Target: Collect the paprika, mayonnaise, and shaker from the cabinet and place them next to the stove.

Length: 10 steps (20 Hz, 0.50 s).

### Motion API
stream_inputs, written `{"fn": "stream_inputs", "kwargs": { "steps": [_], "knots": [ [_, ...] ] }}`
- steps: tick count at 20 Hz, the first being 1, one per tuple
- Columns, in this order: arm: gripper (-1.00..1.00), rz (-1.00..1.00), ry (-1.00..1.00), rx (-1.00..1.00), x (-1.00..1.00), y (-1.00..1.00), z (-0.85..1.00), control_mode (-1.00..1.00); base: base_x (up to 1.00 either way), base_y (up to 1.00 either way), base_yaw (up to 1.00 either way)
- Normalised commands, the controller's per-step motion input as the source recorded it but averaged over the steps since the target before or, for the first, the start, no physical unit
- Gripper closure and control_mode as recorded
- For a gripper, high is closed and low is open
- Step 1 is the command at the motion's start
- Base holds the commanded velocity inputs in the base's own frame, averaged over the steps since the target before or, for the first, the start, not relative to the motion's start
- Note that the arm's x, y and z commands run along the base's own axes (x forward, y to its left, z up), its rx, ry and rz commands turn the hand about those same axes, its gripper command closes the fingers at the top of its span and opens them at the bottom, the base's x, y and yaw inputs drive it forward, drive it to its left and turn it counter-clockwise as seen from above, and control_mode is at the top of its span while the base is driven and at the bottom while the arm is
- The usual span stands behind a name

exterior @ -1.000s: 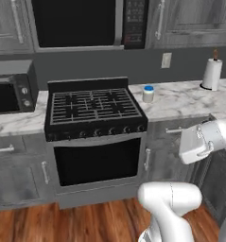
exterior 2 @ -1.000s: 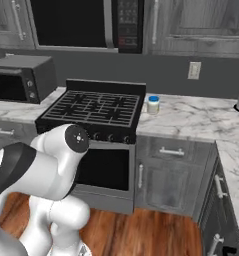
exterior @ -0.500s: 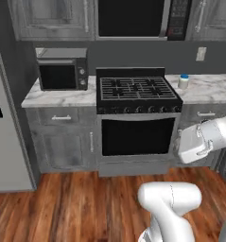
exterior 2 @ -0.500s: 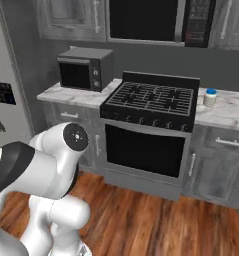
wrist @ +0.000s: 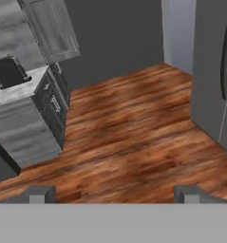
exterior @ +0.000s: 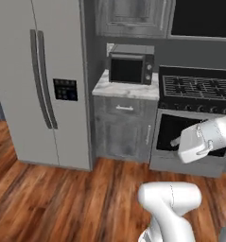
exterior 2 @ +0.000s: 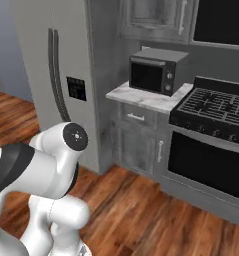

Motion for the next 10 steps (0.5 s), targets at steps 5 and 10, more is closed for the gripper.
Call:
{"fn": "stream_inputs", "kwargs": {
  "steps": [5, 10],
  "knots": [
    [-1.00, 0.00, 0.00, 0.00, 0.00, 0.00, 0.00, 1.00, -0.03, 0.93, 0.45],
    [-1.00, 0.00, 0.00, 0.00, 0.00, 0.00, 0.00, 1.00, 0.01, 0.95, 0.40]
  ]
}}
